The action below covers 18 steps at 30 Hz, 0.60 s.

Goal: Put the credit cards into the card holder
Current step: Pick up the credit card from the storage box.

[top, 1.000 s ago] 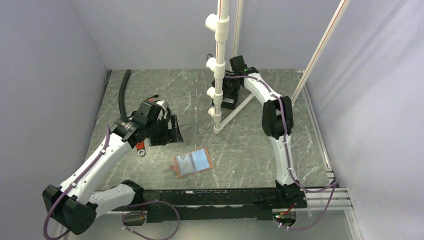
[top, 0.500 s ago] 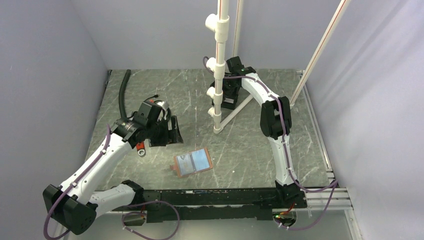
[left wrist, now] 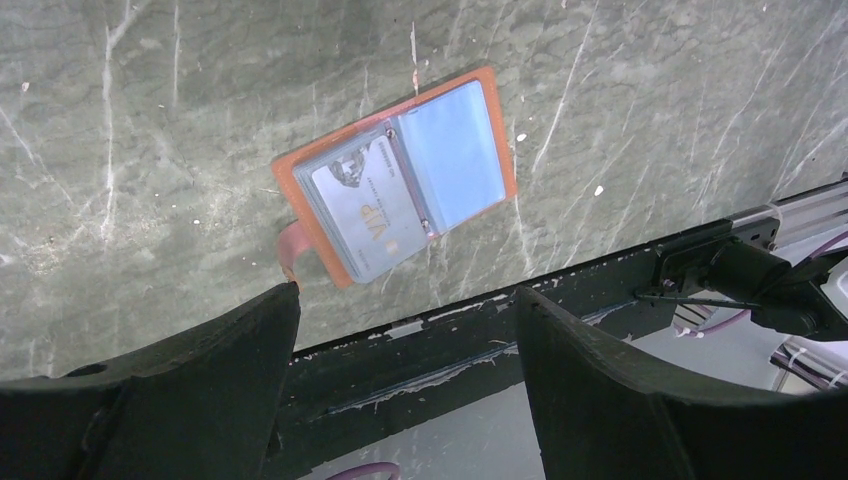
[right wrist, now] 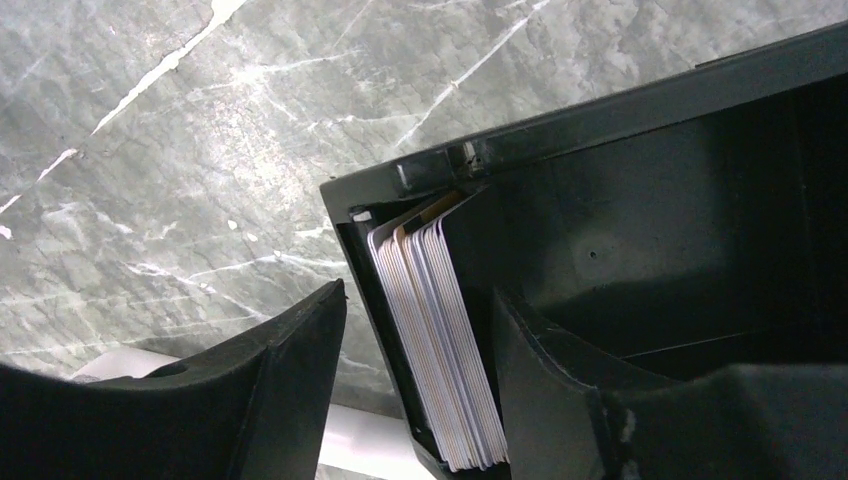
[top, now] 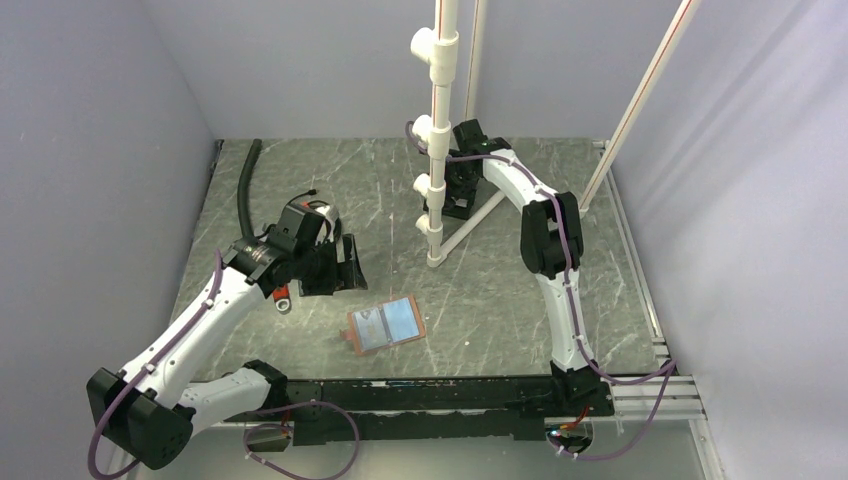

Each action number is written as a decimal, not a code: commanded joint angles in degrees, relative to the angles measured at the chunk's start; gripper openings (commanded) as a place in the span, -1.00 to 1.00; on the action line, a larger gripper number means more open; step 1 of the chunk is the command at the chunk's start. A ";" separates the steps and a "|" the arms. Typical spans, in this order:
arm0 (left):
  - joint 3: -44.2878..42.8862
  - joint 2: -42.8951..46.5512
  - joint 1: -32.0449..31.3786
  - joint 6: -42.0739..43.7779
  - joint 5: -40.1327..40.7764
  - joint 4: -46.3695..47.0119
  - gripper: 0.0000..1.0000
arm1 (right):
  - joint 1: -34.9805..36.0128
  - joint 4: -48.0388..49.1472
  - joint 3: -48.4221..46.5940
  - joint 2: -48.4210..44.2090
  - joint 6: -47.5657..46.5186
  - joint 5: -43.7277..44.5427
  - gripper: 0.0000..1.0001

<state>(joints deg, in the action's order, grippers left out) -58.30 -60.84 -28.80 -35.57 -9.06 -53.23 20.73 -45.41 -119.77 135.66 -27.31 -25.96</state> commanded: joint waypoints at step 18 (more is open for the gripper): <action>0.31 0.13 0.23 1.12 -2.01 1.94 0.67 | -0.20 -1.50 4.80 -6.75 -0.43 -5.06 0.07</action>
<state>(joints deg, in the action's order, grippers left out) -58.30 -60.86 -28.80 -35.33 -9.87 -53.01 20.45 -45.69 -115.42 133.47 -27.88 -27.86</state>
